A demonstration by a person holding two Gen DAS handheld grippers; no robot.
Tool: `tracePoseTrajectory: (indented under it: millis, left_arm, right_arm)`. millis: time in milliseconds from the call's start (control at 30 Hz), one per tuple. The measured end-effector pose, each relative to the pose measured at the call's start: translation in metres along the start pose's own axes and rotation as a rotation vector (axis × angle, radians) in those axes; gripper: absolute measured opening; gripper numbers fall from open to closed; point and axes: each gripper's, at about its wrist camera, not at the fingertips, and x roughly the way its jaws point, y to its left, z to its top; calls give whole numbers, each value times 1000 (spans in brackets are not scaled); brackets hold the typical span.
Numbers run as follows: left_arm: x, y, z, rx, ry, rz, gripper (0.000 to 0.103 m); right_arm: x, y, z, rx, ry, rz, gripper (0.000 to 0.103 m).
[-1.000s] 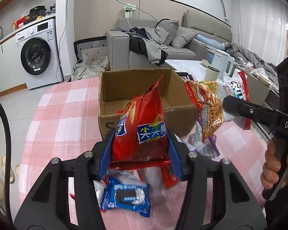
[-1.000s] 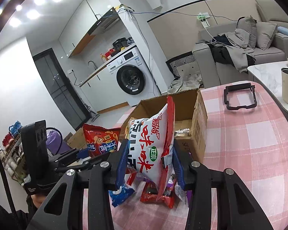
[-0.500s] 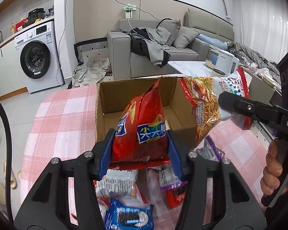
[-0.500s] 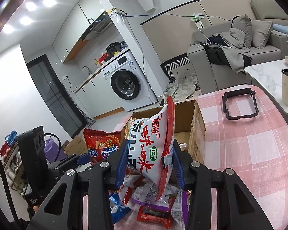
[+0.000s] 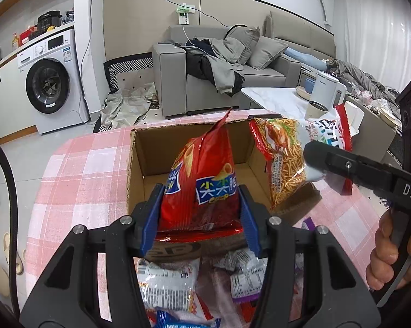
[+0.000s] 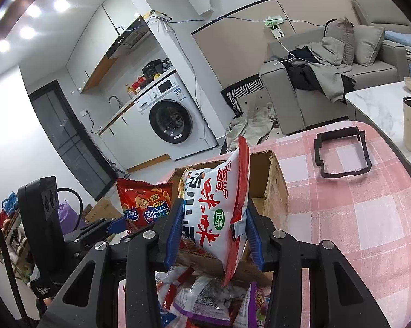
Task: Organize snacks
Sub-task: 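Lift and carry both held snack bags over the cardboard box, then open both tools to drop the two bags into the box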
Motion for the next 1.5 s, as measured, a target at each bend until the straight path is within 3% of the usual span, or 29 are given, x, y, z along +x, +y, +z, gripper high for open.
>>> tracePoseTrajectory:
  millis: [400,767,1133,1233,1333,1367,1400,1500]
  left_arm:
    - [48,6,15,-5,23,7,50]
    - [82,7,8,-1,59,28,50]
    - [79,16,3,-45,58,3,50]
    - [68,18,1,-37,53,-2,55]
    - [56,18,-3,-28,32,9,74]
    - [50,17,-4,-27,24,12,80]
    - [46,18,-6,-26,16,11,81]
    - [32,18,-9,-29,6,15,82]
  right_arm:
    - [27,-9,4,-14,24,-43,42]
    - [49,-7,-3,-66,79,-80,43]
    - [51,-4,-5,-96,106,-97,45]
    - [44,-4,-5,-101,103,-87,51]
    - [37,-1,-6,-119,97,-93,53]
    - [34,-1,-7,-122,98,-90,57]
    - [32,0,-8,-123,101,-89,70]
    - [25,4,-11,-140,99,-95,92]
